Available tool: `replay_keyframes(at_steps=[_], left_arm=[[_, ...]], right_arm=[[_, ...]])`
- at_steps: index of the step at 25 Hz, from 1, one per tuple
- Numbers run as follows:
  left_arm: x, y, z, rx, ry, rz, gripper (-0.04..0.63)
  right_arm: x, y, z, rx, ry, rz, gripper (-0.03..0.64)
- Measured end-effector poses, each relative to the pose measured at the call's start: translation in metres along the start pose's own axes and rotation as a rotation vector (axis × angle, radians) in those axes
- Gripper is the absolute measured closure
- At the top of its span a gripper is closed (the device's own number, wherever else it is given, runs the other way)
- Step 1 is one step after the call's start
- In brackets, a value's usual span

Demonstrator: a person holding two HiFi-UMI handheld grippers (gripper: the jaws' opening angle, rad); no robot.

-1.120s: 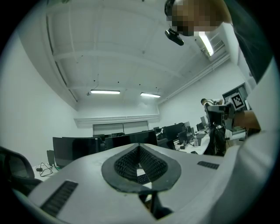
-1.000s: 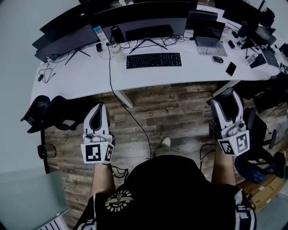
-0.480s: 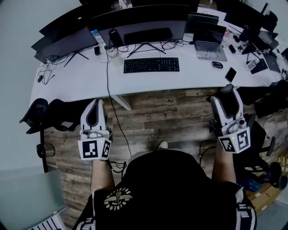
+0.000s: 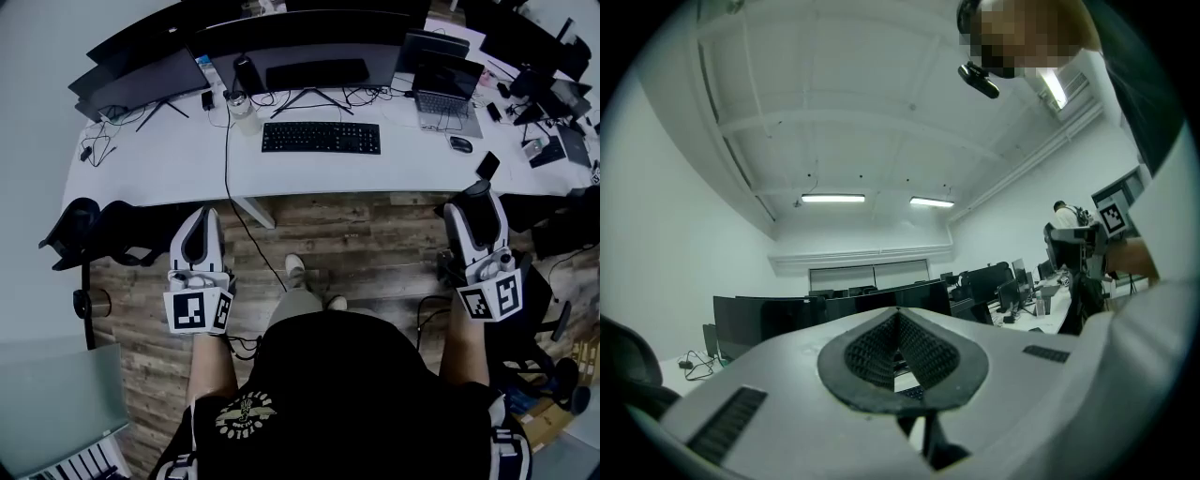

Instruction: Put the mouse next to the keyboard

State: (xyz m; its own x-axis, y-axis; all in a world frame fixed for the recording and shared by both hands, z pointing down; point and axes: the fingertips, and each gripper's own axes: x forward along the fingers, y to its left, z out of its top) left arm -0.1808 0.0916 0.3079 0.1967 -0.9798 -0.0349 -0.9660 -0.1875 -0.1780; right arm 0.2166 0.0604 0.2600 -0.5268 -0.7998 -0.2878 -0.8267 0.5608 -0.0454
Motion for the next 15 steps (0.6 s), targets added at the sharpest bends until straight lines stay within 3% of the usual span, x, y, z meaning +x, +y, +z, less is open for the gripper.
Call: replay_keyframes(at_steps=[15], left_arm=[[0.078, 0.022, -0.007, -0.008, -0.021, -0.094, 0.594]], right_arm=[[0.046, -0.011, -0.015, -0.032, 0.026, -0.058, 0.330]])
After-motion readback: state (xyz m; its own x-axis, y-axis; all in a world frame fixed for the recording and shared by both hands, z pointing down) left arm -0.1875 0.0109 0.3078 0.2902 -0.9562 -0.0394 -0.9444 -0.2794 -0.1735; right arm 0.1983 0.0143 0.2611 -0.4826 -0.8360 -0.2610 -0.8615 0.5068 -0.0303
